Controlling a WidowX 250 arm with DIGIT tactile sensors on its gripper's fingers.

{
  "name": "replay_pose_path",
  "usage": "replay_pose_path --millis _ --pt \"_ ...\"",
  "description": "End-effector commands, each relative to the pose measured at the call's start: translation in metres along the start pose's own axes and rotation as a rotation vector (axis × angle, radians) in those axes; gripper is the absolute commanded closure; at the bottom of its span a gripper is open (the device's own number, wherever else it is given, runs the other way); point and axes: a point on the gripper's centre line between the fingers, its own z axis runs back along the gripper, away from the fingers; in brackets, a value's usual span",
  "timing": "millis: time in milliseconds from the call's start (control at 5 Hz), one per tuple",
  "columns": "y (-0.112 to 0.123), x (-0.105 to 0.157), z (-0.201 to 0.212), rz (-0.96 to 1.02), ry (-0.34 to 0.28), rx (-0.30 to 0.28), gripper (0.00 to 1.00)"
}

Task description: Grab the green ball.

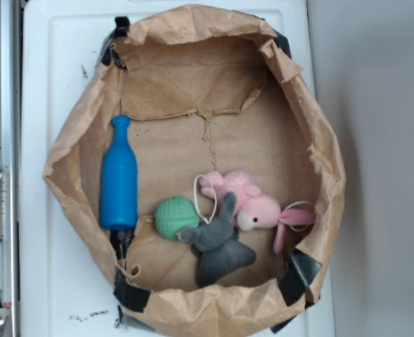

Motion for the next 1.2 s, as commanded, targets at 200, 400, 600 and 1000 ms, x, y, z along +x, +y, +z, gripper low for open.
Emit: replay_pose_path --millis 200,400,600,1000 --pt "0.009 0.046 -0.002 0.046 -0.042 0.010 0.00" --pt "0.016 0.087 -0.006 -0.009 -0.127 0.015 0.00" --pt "0.029 0.116 -0.012 -0.047 -0.205 0.008 0.00" --pt "0.032 0.157 -0.076 -0.148 -0.197 0.036 0.00"
